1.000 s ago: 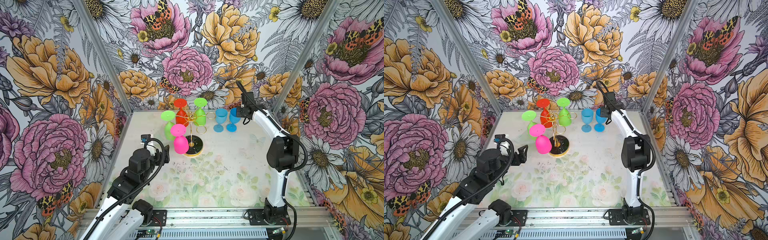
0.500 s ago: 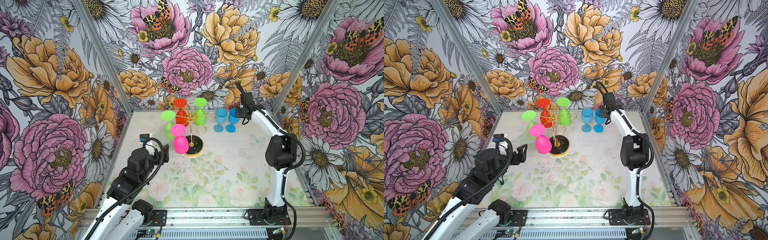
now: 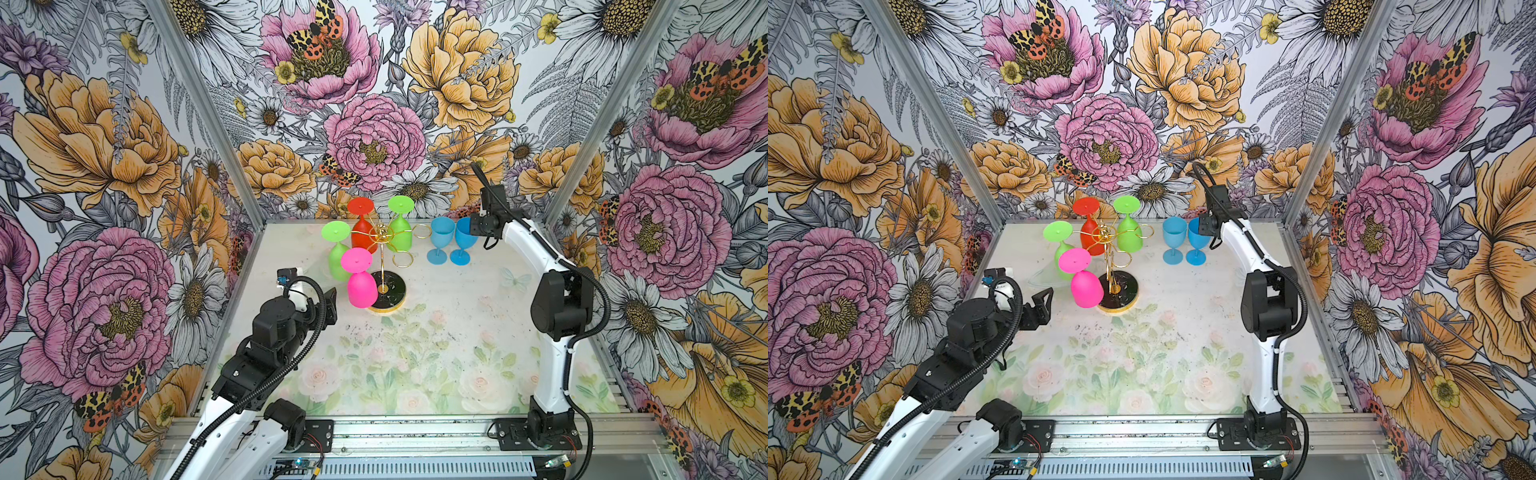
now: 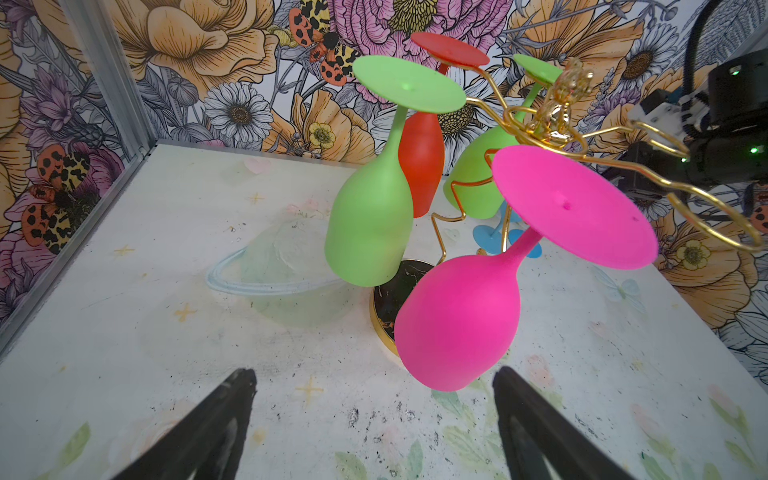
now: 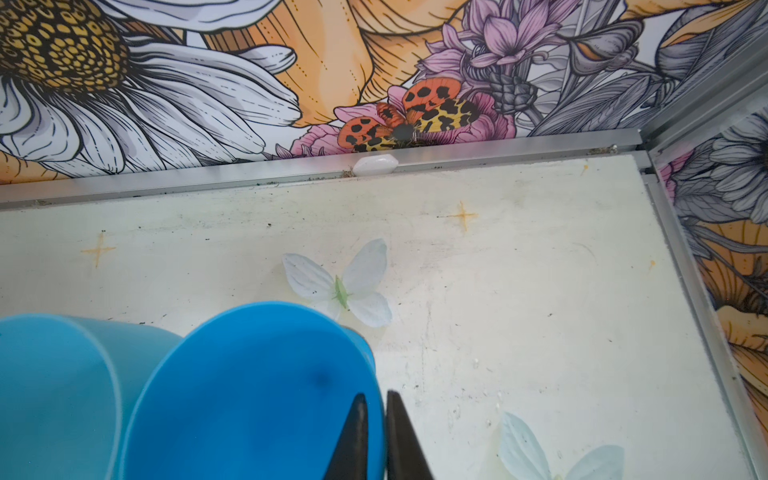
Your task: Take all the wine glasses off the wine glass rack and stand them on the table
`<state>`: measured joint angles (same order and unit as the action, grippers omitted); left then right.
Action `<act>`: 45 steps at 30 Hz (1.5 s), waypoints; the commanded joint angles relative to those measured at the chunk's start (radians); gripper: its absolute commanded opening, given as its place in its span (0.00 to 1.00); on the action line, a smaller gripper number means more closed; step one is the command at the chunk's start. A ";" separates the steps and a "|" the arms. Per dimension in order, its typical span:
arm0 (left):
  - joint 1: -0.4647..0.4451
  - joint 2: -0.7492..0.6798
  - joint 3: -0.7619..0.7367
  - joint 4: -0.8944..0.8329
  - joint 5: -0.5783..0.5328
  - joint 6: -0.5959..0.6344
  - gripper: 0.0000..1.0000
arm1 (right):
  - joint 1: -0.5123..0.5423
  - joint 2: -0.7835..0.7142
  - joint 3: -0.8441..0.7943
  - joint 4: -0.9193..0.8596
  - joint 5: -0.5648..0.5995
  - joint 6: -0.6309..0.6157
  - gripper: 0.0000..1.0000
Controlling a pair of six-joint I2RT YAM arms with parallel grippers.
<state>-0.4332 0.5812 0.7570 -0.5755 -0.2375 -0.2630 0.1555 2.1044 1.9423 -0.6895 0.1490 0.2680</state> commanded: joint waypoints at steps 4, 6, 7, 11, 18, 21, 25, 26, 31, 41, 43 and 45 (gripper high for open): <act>0.015 -0.011 -0.018 0.026 0.021 -0.002 0.91 | -0.004 -0.002 0.030 0.020 -0.009 0.007 0.22; 0.017 -0.011 -0.018 0.026 0.021 -0.001 0.91 | -0.004 -0.015 0.029 0.020 -0.008 0.007 0.25; 0.019 -0.010 -0.018 0.026 0.021 -0.001 0.91 | -0.004 -0.024 0.028 0.019 -0.009 0.005 0.27; 0.026 -0.006 -0.016 0.026 0.021 -0.004 0.91 | -0.004 -0.078 0.015 0.021 -0.005 -0.008 0.36; 0.056 0.004 -0.014 0.034 0.096 -0.013 0.91 | -0.001 -0.235 -0.066 0.022 -0.017 -0.029 0.62; 0.072 0.005 -0.018 0.050 0.128 -0.026 0.91 | 0.002 -0.315 -0.133 0.024 -0.064 -0.024 0.67; 0.090 0.005 -0.018 0.068 0.170 -0.042 0.91 | 0.009 -0.427 -0.266 0.057 -0.195 -0.025 0.68; 0.096 0.006 -0.018 0.072 0.193 -0.043 0.91 | 0.013 -0.461 -0.311 0.077 -0.228 -0.018 0.69; 0.126 0.007 -0.001 0.071 0.301 -0.058 0.91 | 0.029 -0.625 -0.532 0.183 -0.341 0.016 0.69; 0.207 0.030 0.070 0.069 0.534 -0.164 0.89 | 0.069 -0.838 -0.793 0.258 -0.428 0.026 0.69; 0.217 0.044 0.087 0.068 0.572 -0.185 0.89 | 0.075 -0.874 -0.842 0.271 -0.440 0.023 0.68; 0.224 0.058 0.105 0.068 0.598 -0.212 0.89 | 0.084 -0.918 -0.898 0.298 -0.445 0.023 0.68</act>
<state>-0.2237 0.6273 0.8227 -0.5274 0.2611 -0.4175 0.2276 1.2385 1.0924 -0.4599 -0.2630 0.2832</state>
